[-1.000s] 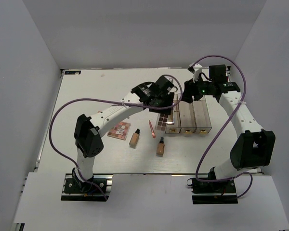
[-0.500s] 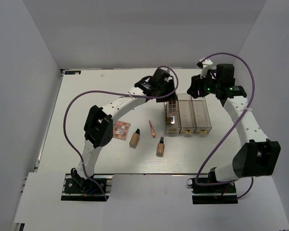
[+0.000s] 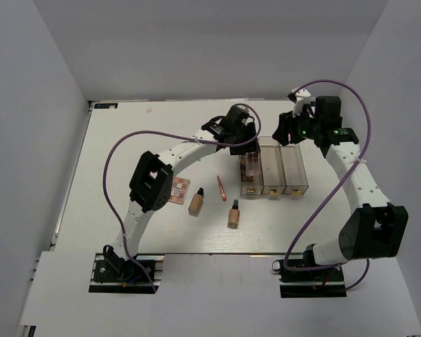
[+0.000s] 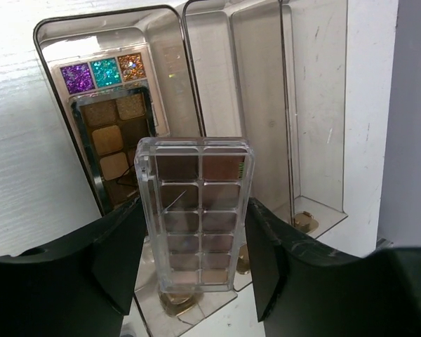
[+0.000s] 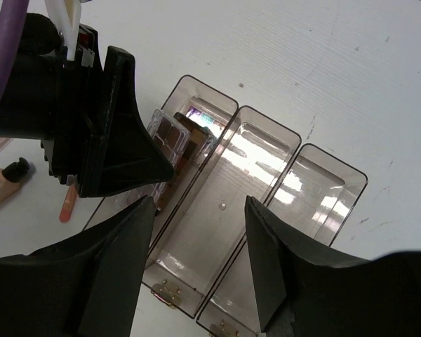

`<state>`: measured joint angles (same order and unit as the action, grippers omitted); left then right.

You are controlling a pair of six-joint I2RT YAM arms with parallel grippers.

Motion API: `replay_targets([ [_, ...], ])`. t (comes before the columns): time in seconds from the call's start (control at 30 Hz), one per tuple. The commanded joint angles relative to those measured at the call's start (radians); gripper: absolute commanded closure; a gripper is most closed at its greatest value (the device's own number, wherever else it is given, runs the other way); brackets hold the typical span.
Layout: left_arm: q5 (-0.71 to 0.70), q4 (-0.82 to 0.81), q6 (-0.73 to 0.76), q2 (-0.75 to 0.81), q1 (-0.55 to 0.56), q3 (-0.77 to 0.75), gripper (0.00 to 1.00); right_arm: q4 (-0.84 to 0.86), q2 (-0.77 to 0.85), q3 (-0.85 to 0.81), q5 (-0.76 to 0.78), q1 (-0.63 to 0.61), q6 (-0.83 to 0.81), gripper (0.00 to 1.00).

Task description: Organize the makeup

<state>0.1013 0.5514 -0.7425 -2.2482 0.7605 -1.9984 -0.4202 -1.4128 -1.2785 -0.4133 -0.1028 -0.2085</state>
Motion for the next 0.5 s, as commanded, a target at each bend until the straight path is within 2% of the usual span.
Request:
replay_targets([
  [0.0, -0.003, 0.004, -0.005, 0.045, 0.000, -0.026, 0.33, 0.035, 0.025, 0.002, -0.004, 0.006, 0.014, 0.39],
  [0.23, 0.020, -0.002, -0.006, 0.078, -0.009, -0.033, 0.21, 0.034, 0.031, 0.016, -0.010, 0.005, 0.012, 0.33],
  [0.47, -0.035, 0.040, 0.009, 0.179, -0.039, -0.031, 0.21, 0.029, 0.035, 0.013, -0.016, 0.006, 0.008, 0.33],
])
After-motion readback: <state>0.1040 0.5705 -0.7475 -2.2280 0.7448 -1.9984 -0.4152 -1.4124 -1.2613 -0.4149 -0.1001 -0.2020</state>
